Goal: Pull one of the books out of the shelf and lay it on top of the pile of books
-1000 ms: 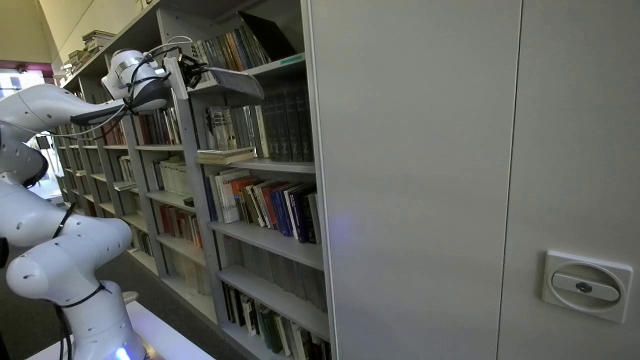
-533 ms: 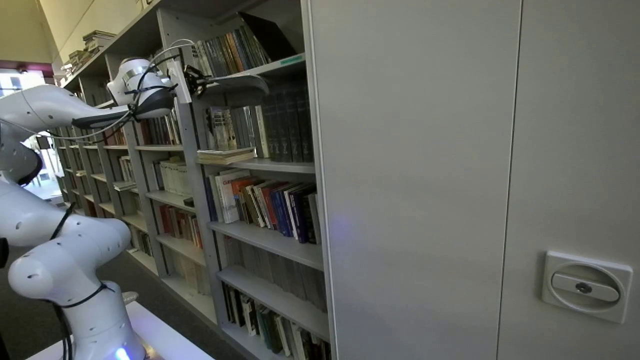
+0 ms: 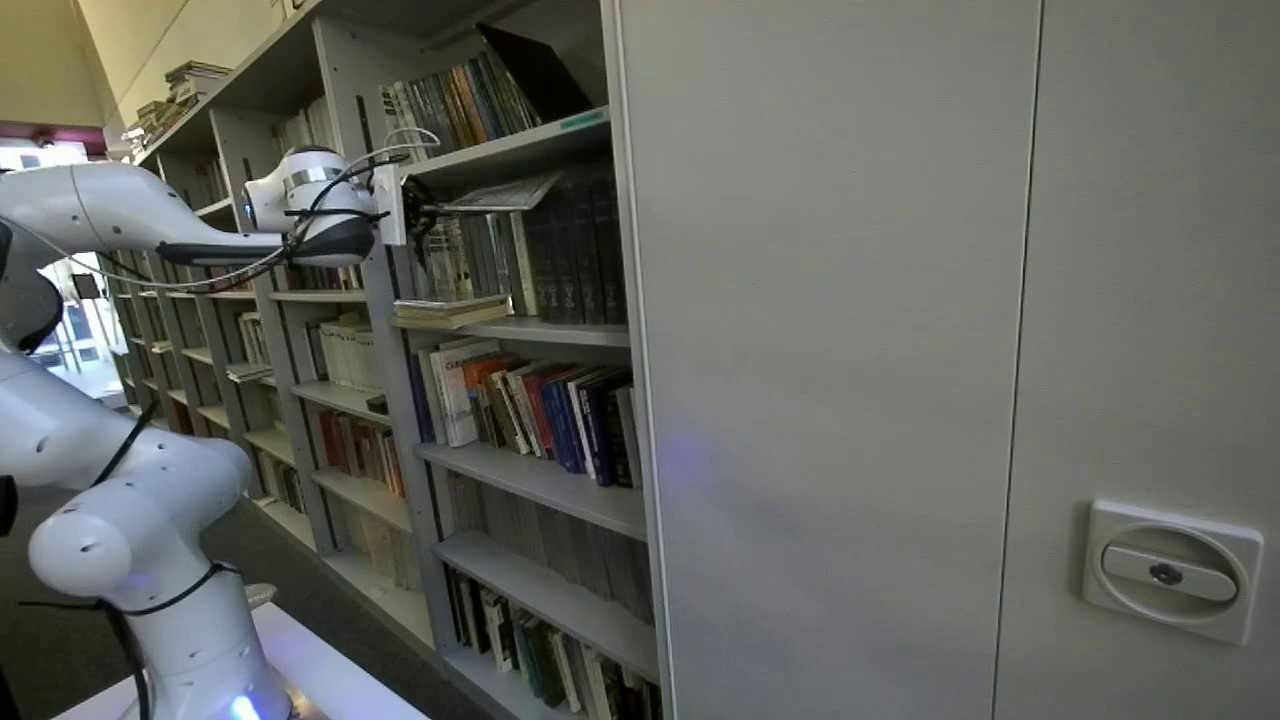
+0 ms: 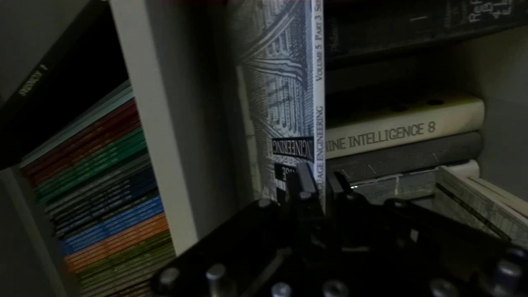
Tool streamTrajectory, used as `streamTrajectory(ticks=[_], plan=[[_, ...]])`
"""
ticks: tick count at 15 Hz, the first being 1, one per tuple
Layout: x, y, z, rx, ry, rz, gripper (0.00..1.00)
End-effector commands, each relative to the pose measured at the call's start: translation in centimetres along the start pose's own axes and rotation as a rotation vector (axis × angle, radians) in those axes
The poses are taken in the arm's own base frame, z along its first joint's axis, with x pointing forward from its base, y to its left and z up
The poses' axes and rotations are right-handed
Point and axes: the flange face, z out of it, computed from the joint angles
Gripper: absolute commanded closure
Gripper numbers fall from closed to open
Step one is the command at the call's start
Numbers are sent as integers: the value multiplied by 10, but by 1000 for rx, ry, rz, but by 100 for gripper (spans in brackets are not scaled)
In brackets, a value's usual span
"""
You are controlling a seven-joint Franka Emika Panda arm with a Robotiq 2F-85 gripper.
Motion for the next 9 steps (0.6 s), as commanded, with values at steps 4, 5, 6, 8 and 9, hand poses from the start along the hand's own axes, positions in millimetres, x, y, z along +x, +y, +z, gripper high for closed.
streamTrajectory(ticks=[4, 5, 6, 8, 9], plan=[[-13, -22, 7, 117, 92, 66, 98], [-11, -23, 7, 129, 111, 85, 98], [-8, -23, 6, 134, 126, 106, 98], [9, -27, 3, 166, 185, 212, 98], [17, -27, 0, 176, 210, 244, 98]])
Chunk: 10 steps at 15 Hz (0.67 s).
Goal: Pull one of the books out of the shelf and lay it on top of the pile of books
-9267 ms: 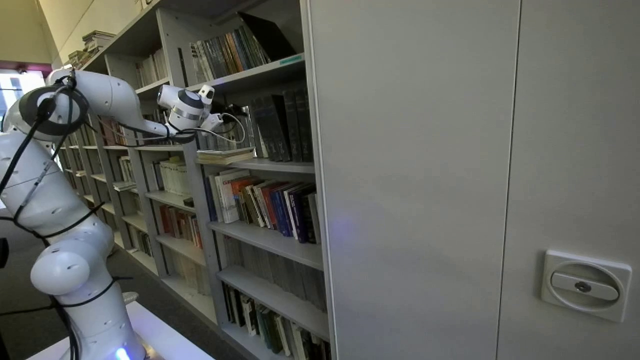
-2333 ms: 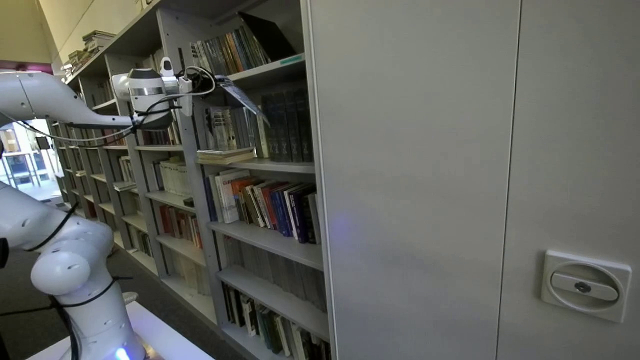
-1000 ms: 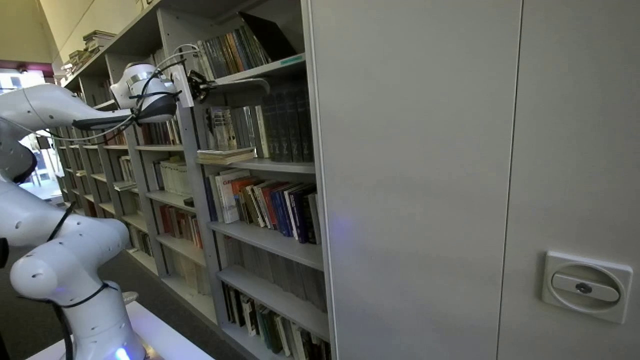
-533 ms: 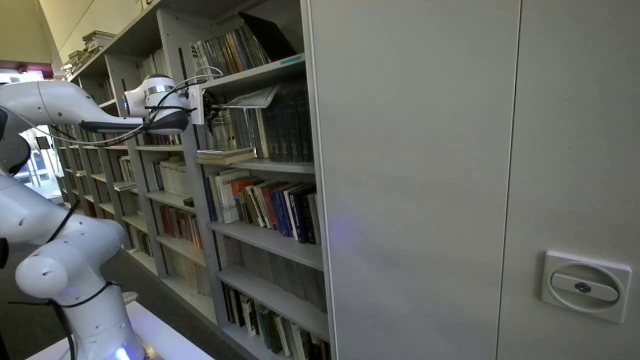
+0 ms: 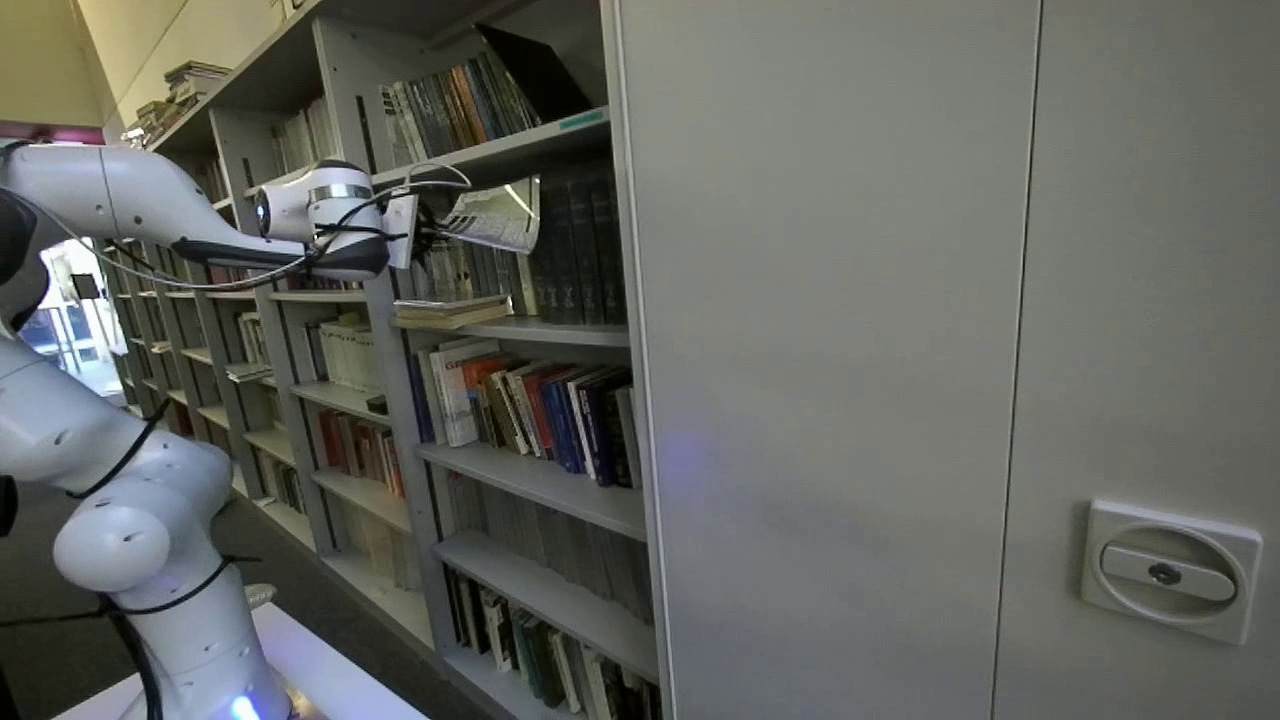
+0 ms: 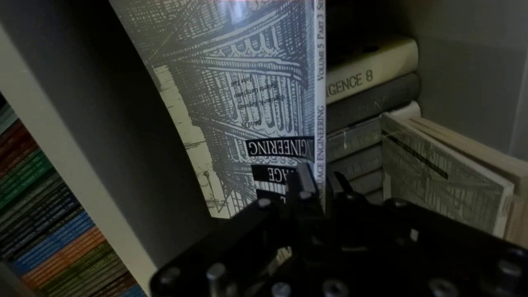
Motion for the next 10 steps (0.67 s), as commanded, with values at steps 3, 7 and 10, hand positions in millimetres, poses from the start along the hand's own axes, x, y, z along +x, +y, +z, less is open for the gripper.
streamTrajectory(ticks=[3, 7, 10], plan=[[40, -12, -5, 75, 145, 150, 98], [61, -17, -10, 102, 205, 176, 98], [71, -15, -12, 103, 228, 182, 98]])
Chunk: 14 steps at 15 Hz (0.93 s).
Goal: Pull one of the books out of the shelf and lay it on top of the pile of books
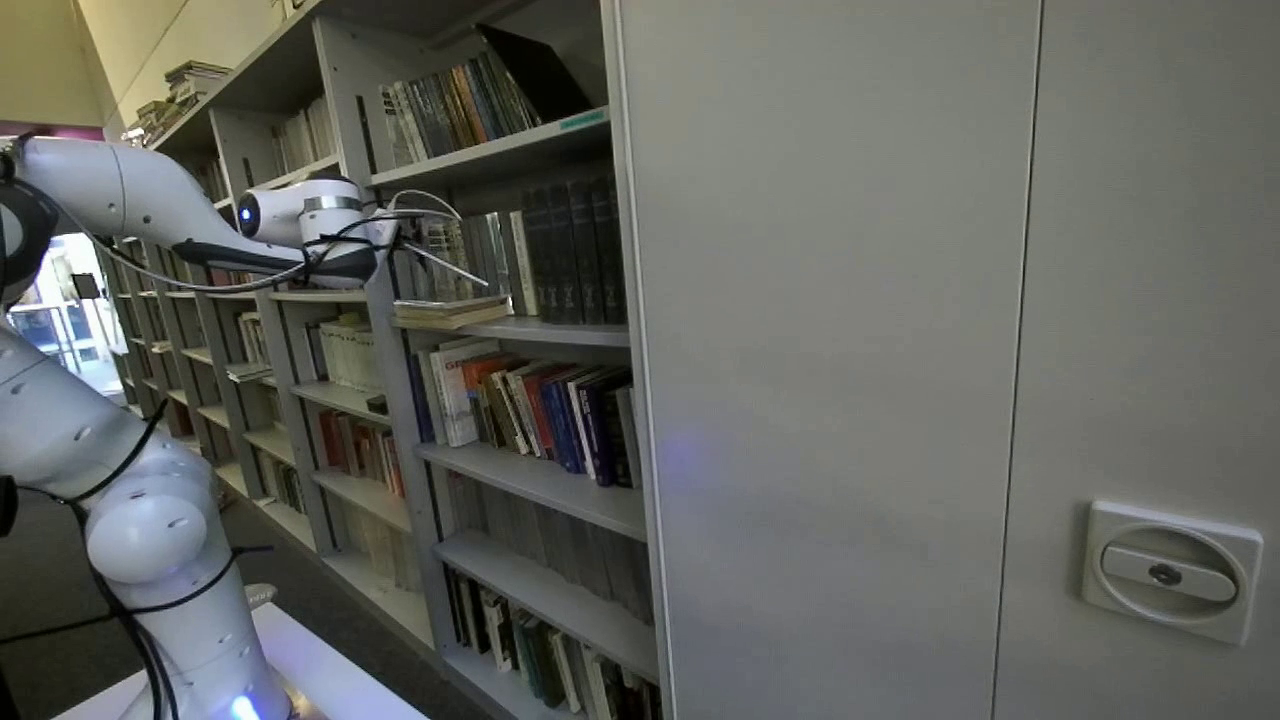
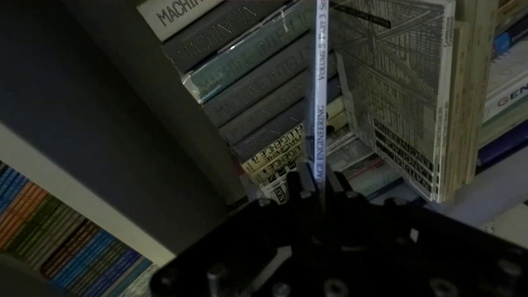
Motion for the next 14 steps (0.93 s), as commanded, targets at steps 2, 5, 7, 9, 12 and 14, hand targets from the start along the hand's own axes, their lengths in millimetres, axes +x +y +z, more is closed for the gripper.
streamTrajectory(ticks=[2, 5, 7, 9, 12, 14], plan=[[17, 13, -1, -17, 40, -9, 98], [31, 16, 3, -49, 37, -40, 98], [38, 16, 10, -77, 16, -43, 98], [49, 17, 15, -119, -11, -59, 98], [72, 17, 21, -188, -56, -105, 98], [83, 11, 23, -211, -67, -138, 98]])
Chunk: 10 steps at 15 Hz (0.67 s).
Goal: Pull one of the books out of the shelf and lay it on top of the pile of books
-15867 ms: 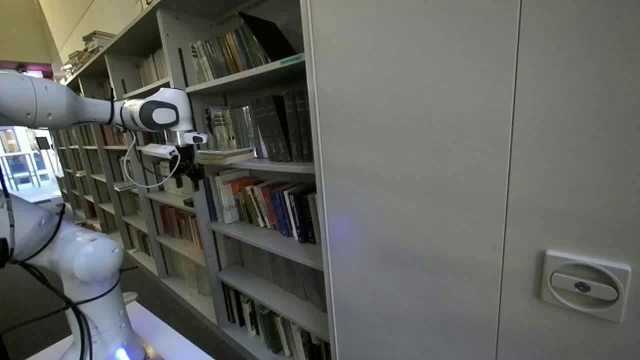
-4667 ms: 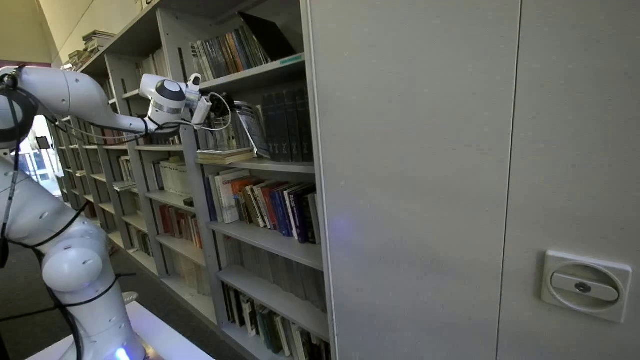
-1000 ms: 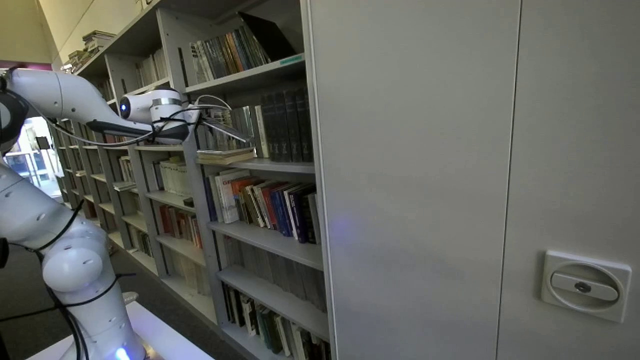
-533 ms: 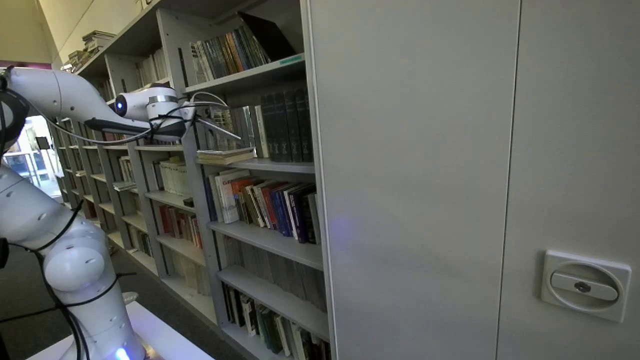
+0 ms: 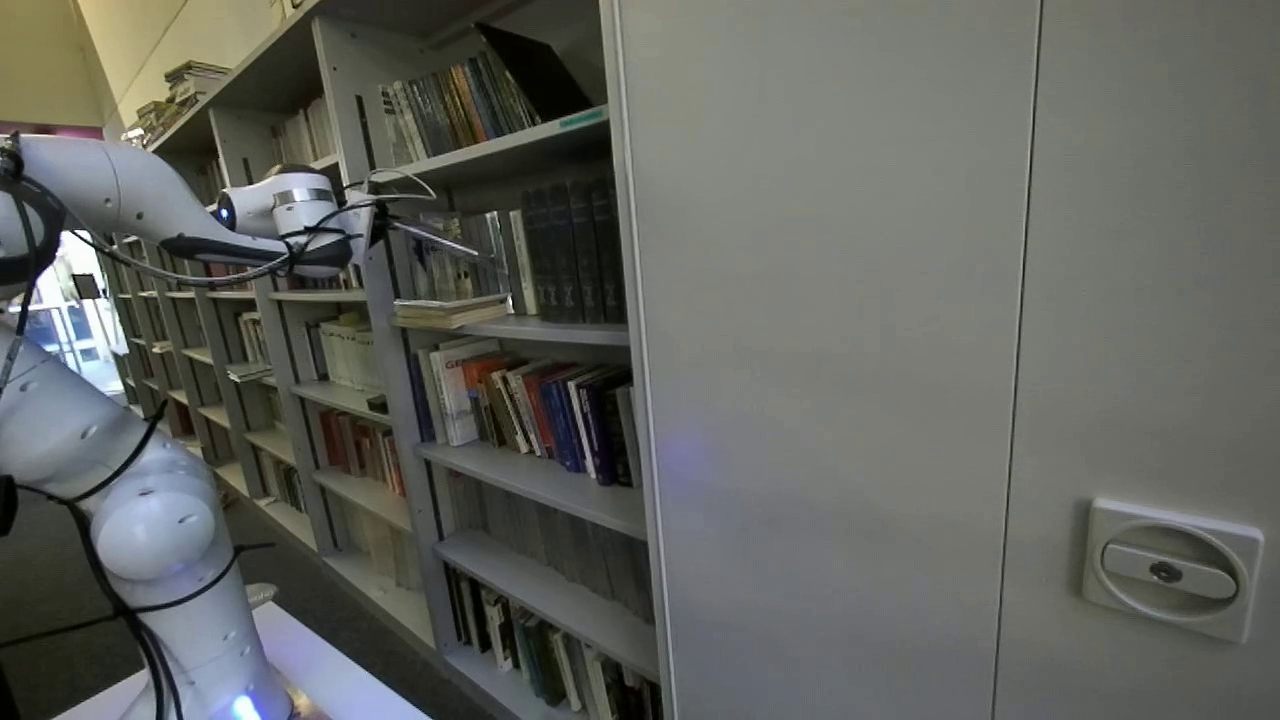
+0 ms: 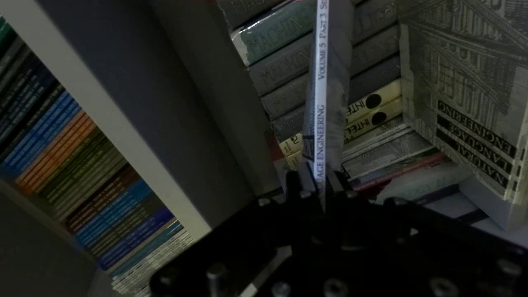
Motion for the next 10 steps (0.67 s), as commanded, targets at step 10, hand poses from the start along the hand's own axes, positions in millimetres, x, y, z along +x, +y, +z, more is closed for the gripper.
streamTrajectory(ticks=[10], plan=[[36, -39, 29, -96, -78, -146, 98]])
